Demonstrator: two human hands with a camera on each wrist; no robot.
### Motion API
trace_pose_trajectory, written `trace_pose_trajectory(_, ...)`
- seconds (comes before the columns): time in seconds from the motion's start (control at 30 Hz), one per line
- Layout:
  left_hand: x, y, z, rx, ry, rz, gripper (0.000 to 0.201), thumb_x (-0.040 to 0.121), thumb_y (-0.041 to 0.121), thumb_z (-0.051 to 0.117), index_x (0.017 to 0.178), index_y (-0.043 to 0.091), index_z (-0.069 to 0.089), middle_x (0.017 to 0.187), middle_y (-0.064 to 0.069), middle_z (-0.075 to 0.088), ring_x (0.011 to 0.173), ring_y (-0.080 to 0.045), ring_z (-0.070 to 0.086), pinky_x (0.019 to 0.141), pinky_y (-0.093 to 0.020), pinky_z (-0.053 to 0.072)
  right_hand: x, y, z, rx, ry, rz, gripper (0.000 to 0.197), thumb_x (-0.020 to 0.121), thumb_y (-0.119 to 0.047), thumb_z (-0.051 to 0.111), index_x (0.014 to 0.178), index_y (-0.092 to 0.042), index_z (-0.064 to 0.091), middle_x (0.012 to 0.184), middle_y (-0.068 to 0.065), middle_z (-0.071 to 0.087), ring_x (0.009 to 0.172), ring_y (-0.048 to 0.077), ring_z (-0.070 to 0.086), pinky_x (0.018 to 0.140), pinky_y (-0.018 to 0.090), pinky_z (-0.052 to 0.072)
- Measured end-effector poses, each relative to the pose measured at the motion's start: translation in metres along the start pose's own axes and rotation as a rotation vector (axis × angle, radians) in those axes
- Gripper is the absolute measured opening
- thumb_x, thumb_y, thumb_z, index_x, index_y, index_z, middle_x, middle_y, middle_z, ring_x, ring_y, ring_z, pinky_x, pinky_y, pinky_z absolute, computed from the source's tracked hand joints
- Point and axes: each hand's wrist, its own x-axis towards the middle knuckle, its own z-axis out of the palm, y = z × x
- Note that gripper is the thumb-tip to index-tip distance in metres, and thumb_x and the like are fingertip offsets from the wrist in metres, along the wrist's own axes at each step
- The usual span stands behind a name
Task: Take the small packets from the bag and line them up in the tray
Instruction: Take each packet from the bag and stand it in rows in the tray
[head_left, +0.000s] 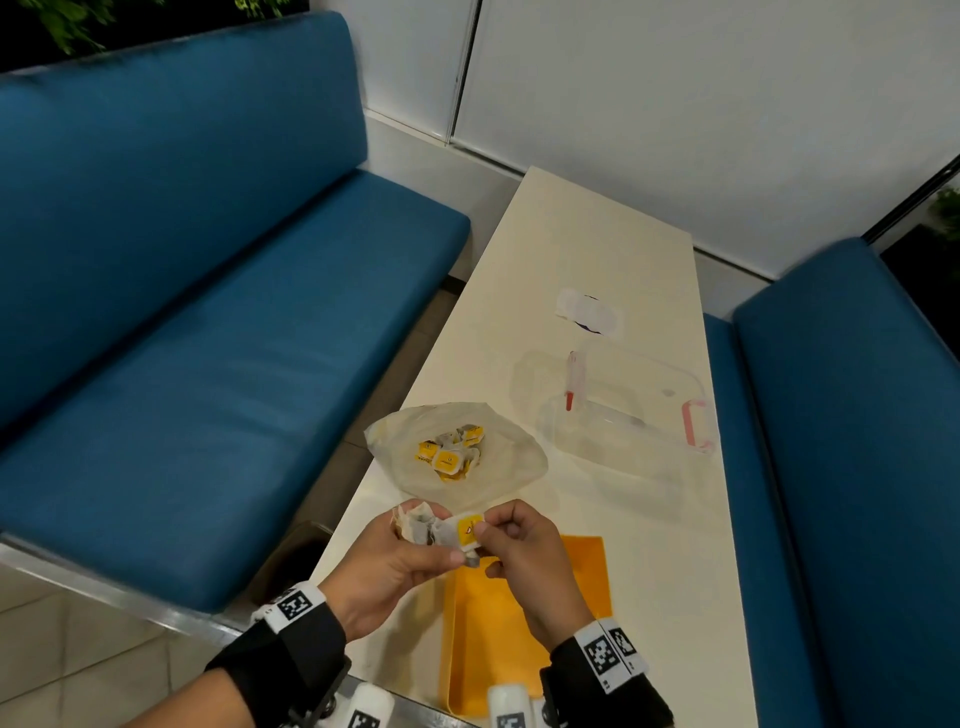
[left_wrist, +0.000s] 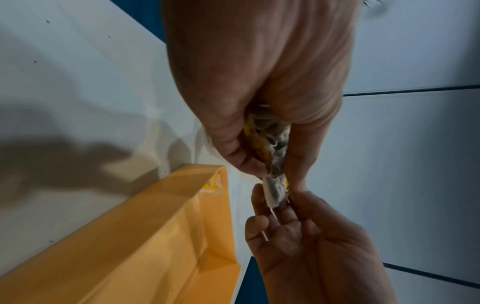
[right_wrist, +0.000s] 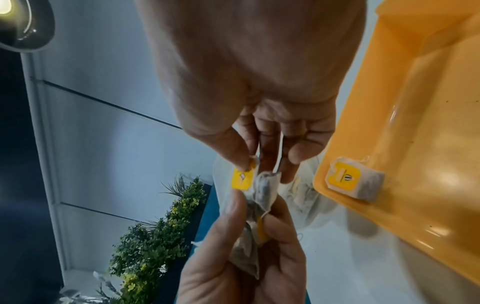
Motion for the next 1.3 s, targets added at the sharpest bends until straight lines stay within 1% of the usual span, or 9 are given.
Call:
trace_pose_trajectory(0.13, -0.004, 0.002, 0.002, 0.053, -0.036, 0.024, 0.056, 0.068, -0.011, 0.084, 0.116, -0.008, 0.056, 0.107, -0.029, 0.069, 0.095, -0.039, 0.072, 0.081, -0.039, 0.061, -0.001, -0.004, 0.002, 0.025, 0.027, -0.052, 0.004, 0.088, -0.005, 0.069, 0.088, -0.005, 0.065, 0.081, 0.008, 0.069, 0.072, 0.013, 0.062, 0.055, 0.015, 0.045)
trace_pose_trajectory(0.4, -0.009, -0.002, -0.002, 0.085, -0.097, -0.004, 0.058, 0.069, -0.012, 0.086, 0.120, -0.006, 0.060, 0.118, -0.030, 0.069, 0.105, -0.044, 0.069, 0.095, -0.049, 0.058, -0.005, -0.013, 0.009, 0.121, 0.047, -0.097, 0.007, 0.095, -0.007, 0.062, 0.102, -0.009, 0.065, 0.077, 0.003, 0.064, 0.056, 0.015, 0.057, 0.049, 0.021, 0.043)
trace_pose_trajectory(0.47, -0.009, -0.003, -0.006, 0.085, -0.054, -0.025, 0.055, 0.068, -0.012, 0.085, 0.117, -0.006, 0.060, 0.113, -0.028, 0.070, 0.103, -0.042, 0.070, 0.092, -0.047, 0.060, -0.005, -0.016, 0.006, 0.110, 0.049, -0.096, 0.007, 0.096, -0.007, 0.061, 0.101, -0.008, 0.066, 0.073, 0.001, 0.064, 0.055, 0.014, 0.057, 0.047, 0.021, 0.042)
trace_pose_trajectory(0.6, -0.010, -0.007, -0.015, 0.053, 0.025, -0.026, 0.047, 0.068, -0.016, 0.081, 0.108, -0.003, 0.062, 0.097, -0.022, 0.072, 0.090, -0.032, 0.072, 0.077, -0.036, 0.062, 0.000, -0.019, -0.011, -0.046, -0.008, -0.125, 0.004, 0.095, -0.009, 0.063, 0.092, -0.008, 0.065, 0.069, 0.008, 0.064, 0.055, 0.019, 0.059, 0.045, 0.023, 0.037)
trace_pose_trajectory(0.7, -0.011, -0.010, -0.022, 0.060, 0.053, -0.038, 0.044, 0.070, -0.016, 0.080, 0.109, -0.003, 0.062, 0.098, -0.022, 0.072, 0.091, -0.032, 0.072, 0.078, -0.035, 0.062, 0.000, -0.017, -0.023, -0.288, -0.093, -0.153, 0.010, 0.095, -0.010, 0.062, 0.085, -0.014, 0.063, 0.080, 0.004, 0.069, 0.059, 0.022, 0.069, 0.047, 0.023, 0.041)
trace_pose_trajectory(0.87, -0.010, -0.012, -0.028, 0.057, 0.069, -0.043, 0.043, 0.071, -0.014, 0.080, 0.110, -0.004, 0.062, 0.095, -0.019, 0.073, 0.088, -0.029, 0.073, 0.078, -0.032, 0.062, -0.001, 0.004, -0.031, -0.461, -0.139, -0.099, 0.019, 0.090, 0.005, 0.054, 0.091, -0.012, 0.063, 0.084, 0.015, 0.069, 0.068, 0.020, 0.071, 0.060, 0.031, 0.054)
trace_pose_trajectory(1.0, -0.008, -0.012, -0.030, 0.064, 0.084, -0.041, 0.047, 0.073, -0.014, 0.079, 0.116, -0.008, 0.060, 0.098, -0.020, 0.074, 0.089, -0.028, 0.074, 0.077, -0.032, 0.062, 0.003, 0.024, -0.033, -0.533, -0.121, -0.011, 0.014, 0.089, 0.001, 0.057, 0.086, -0.012, 0.062, 0.076, 0.008, 0.072, 0.066, 0.019, 0.071, 0.060, 0.038, 0.055)
trace_pose_trajectory(1.1, -0.007, -0.013, -0.030, 0.061, 0.083, -0.047, 0.049, 0.072, -0.014, 0.079, 0.116, -0.007, 0.060, 0.098, -0.020, 0.074, 0.091, -0.029, 0.074, 0.078, -0.034, 0.062, 0.004, 0.030, -0.032, -0.546, -0.140, 0.020, 0.010, 0.093, -0.006, 0.060, 0.085, -0.013, 0.059, 0.084, 0.002, 0.071, 0.065, 0.011, 0.072, 0.047, 0.024, 0.047)
trace_pose_trajectory(1.3, -0.004, -0.013, -0.026, 0.089, 0.072, -0.038, 0.055, 0.064, -0.008, 0.086, 0.114, -0.005, 0.061, 0.097, -0.019, 0.075, 0.091, -0.028, 0.074, 0.077, -0.034, 0.062, 0.014, 0.041, -0.028, -0.596, -0.183, 0.018, 0.023, 0.092, -0.002, 0.055, 0.085, -0.022, 0.063, 0.082, 0.003, 0.068, 0.060, 0.012, 0.070, 0.050, 0.021, 0.050)
